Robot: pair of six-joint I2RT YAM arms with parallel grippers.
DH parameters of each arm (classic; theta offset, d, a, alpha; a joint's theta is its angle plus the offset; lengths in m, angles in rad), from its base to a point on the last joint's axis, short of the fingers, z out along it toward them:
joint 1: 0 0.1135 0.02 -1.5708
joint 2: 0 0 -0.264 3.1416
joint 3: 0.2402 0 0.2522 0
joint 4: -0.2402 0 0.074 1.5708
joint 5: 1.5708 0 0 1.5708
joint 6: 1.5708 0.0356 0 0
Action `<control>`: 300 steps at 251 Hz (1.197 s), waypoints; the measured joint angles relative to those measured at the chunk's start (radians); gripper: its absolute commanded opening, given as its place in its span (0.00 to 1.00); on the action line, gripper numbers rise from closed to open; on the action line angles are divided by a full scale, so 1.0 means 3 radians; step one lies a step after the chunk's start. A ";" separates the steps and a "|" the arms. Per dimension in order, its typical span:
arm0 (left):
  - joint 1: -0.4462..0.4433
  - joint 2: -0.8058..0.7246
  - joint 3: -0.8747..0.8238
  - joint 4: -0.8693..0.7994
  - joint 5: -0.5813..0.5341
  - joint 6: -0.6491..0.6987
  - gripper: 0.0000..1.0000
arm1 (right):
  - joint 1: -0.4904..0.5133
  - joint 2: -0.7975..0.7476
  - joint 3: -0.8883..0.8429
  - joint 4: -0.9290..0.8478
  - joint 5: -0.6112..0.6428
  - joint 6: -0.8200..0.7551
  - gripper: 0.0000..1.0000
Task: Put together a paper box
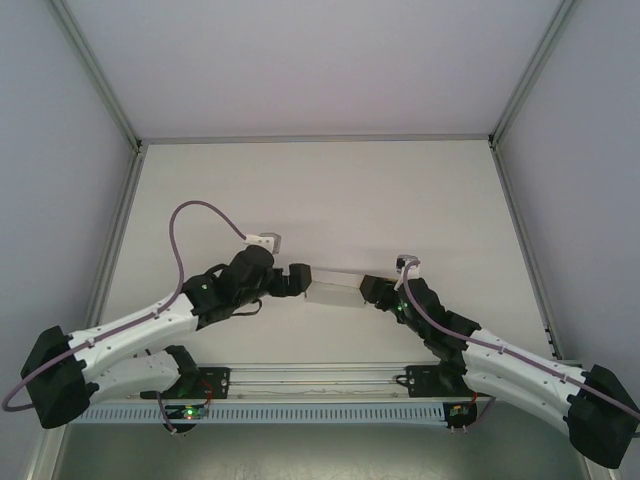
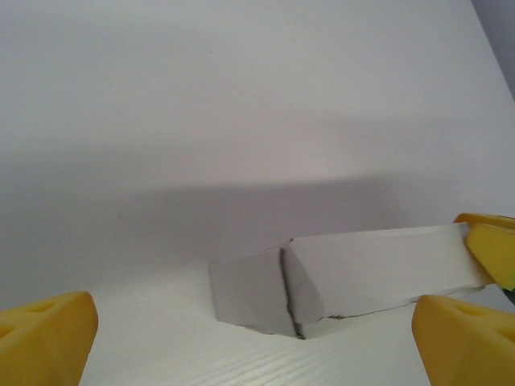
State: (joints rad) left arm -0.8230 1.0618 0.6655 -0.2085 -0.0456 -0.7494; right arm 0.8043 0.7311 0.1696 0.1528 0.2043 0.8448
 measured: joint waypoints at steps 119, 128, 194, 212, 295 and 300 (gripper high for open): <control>0.0514 0.0729 -0.0326 0.1128 0.0963 -0.0338 0.68 | 0.0041 0.0032 0.0000 0.0107 0.0039 -0.0008 0.35; 0.0520 0.0740 -0.0354 0.1207 0.1007 -0.0350 0.68 | 0.0041 0.0032 0.0000 0.0107 0.0041 -0.0008 0.35; 0.0525 0.0746 -0.0590 0.1659 0.1167 -0.0412 0.67 | 0.0041 0.0033 0.0000 0.0109 0.0051 -0.0008 0.32; 0.0525 0.0753 -0.0643 0.1775 0.1208 -0.0408 0.66 | 0.0041 0.0041 0.0000 0.0118 0.0053 -0.0008 0.32; 0.0515 0.1101 -0.0952 0.2991 0.1350 -0.0004 0.34 | 0.0039 0.0083 -0.0006 0.0163 0.0127 -0.0008 0.32; 0.0515 0.1147 -0.0956 0.3073 0.1354 0.0013 0.32 | 0.0039 0.0083 -0.0008 0.0167 0.0137 -0.0008 0.32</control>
State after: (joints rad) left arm -0.6685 1.4059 0.3786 0.7136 0.3607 -0.7456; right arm 0.8162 0.7559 0.1673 0.2028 0.2455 0.8425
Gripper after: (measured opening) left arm 0.375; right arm 0.318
